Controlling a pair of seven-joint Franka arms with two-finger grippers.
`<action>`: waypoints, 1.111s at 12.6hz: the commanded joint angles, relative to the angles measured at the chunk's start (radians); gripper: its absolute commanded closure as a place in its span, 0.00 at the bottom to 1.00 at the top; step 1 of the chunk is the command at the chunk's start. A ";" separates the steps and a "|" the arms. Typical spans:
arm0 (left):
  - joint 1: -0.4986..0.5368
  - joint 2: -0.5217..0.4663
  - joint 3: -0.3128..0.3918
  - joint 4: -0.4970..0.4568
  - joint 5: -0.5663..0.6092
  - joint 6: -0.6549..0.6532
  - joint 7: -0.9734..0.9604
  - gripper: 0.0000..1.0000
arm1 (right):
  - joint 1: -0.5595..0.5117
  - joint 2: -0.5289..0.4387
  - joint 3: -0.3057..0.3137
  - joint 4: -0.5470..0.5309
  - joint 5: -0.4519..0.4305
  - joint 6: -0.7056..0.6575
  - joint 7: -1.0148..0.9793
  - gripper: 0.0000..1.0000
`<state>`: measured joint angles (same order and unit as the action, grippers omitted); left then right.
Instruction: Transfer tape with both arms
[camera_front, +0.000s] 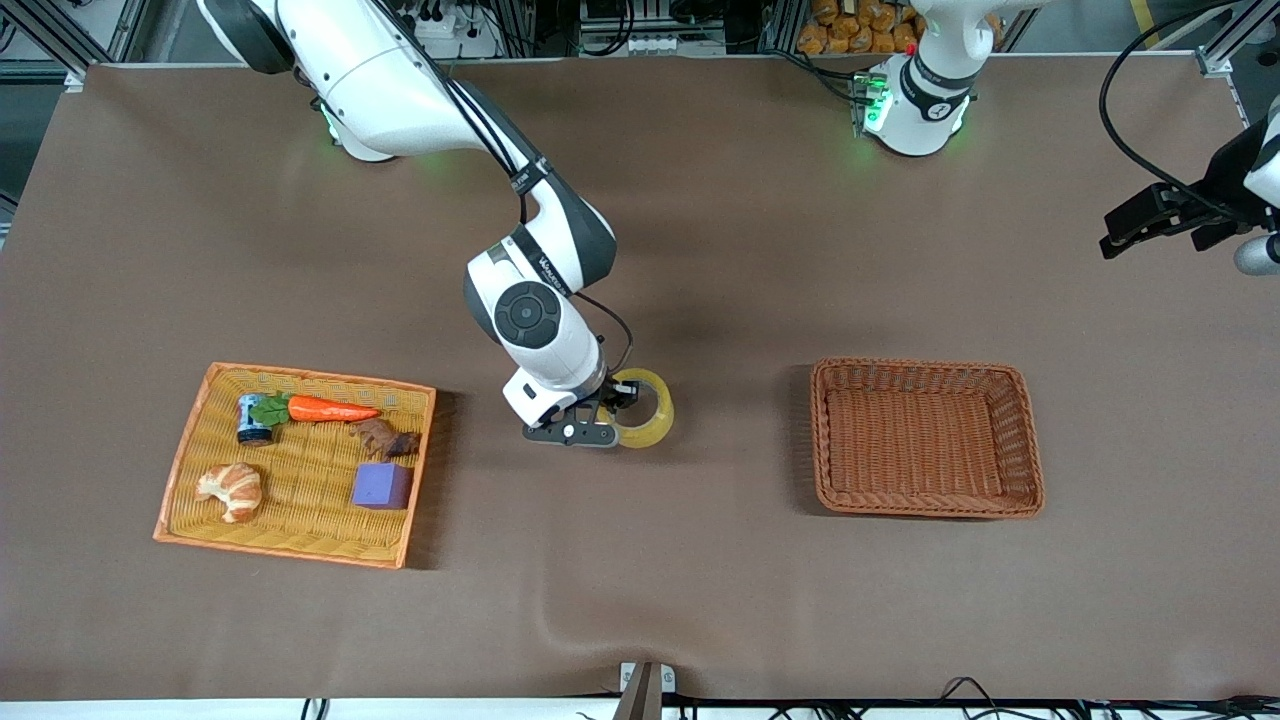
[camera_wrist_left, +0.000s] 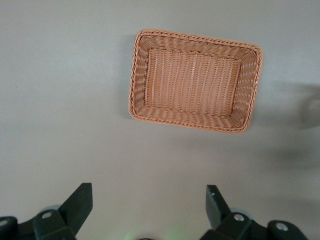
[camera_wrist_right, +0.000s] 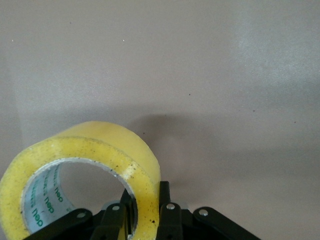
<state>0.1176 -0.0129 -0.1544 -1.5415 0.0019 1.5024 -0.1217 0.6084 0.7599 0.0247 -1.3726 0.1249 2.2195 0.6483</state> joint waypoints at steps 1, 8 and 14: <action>0.010 0.040 0.004 0.049 -0.023 -0.014 0.019 0.00 | -0.002 0.009 0.003 0.029 -0.019 -0.009 0.016 1.00; -0.075 0.112 -0.027 0.049 -0.026 0.030 0.001 0.00 | 0.005 0.027 0.003 0.003 -0.019 0.012 0.050 1.00; -0.150 0.246 -0.028 0.046 -0.120 0.208 -0.001 0.00 | 0.007 0.067 0.003 0.004 -0.019 0.037 0.048 0.78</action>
<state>-0.0079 0.1781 -0.1853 -1.5198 -0.0764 1.6719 -0.1221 0.6095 0.8208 0.0264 -1.3815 0.1194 2.2460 0.6679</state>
